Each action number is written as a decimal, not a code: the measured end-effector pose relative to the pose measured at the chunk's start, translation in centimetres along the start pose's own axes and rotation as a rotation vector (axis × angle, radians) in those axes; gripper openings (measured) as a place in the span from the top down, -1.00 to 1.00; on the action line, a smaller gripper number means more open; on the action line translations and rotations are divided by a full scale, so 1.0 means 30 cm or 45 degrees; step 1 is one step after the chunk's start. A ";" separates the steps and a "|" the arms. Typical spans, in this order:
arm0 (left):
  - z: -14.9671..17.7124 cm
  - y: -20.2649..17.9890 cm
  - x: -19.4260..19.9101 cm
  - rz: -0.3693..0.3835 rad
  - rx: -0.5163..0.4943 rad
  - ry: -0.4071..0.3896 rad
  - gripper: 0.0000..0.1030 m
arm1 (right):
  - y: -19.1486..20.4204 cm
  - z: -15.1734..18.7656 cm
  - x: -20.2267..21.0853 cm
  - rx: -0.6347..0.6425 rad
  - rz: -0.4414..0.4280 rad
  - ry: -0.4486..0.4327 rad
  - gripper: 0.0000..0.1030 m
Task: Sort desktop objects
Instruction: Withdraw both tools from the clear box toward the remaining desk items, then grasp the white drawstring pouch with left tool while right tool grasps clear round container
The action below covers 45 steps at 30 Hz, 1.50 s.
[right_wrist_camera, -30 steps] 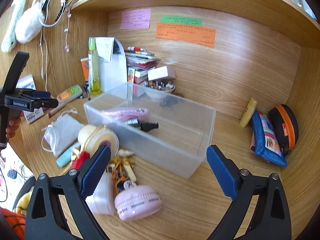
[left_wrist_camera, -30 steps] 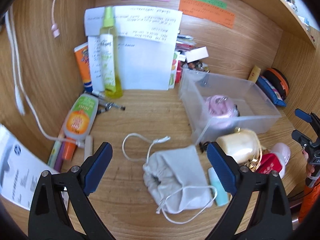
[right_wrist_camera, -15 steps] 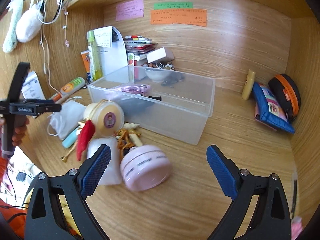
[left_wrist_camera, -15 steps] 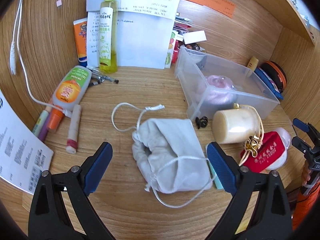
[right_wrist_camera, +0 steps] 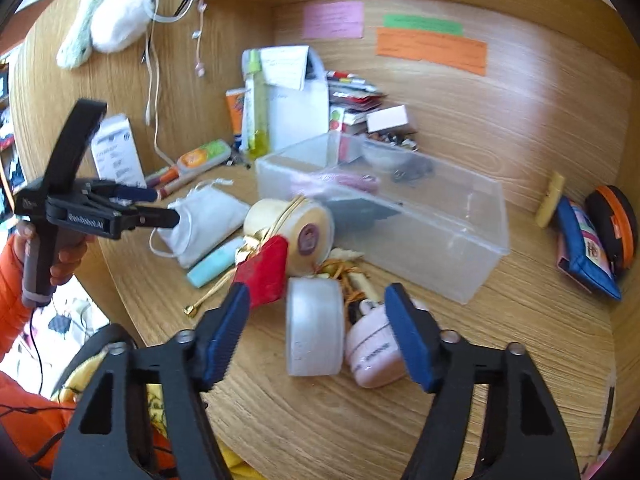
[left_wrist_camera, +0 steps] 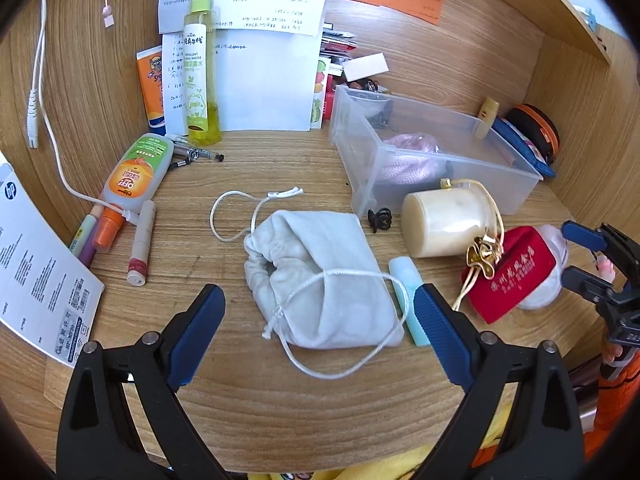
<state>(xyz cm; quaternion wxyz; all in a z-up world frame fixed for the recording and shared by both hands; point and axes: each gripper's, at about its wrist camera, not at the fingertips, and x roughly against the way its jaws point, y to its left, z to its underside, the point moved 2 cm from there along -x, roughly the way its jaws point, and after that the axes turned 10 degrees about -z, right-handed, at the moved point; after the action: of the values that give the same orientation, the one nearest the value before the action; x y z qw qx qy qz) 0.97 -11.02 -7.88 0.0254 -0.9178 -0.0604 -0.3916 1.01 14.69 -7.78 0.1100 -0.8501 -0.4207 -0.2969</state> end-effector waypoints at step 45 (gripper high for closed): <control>-0.038 -0.081 -0.204 -0.098 -0.083 0.068 -0.45 | -0.022 0.120 -0.018 -0.032 -0.036 0.125 -0.02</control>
<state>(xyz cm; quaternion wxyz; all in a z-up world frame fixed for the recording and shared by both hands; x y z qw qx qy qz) -4.36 -9.26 -11.50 -0.0178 -0.9044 -0.0821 -0.4182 1.74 16.33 -11.03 0.1157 -0.8298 -0.4232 -0.3449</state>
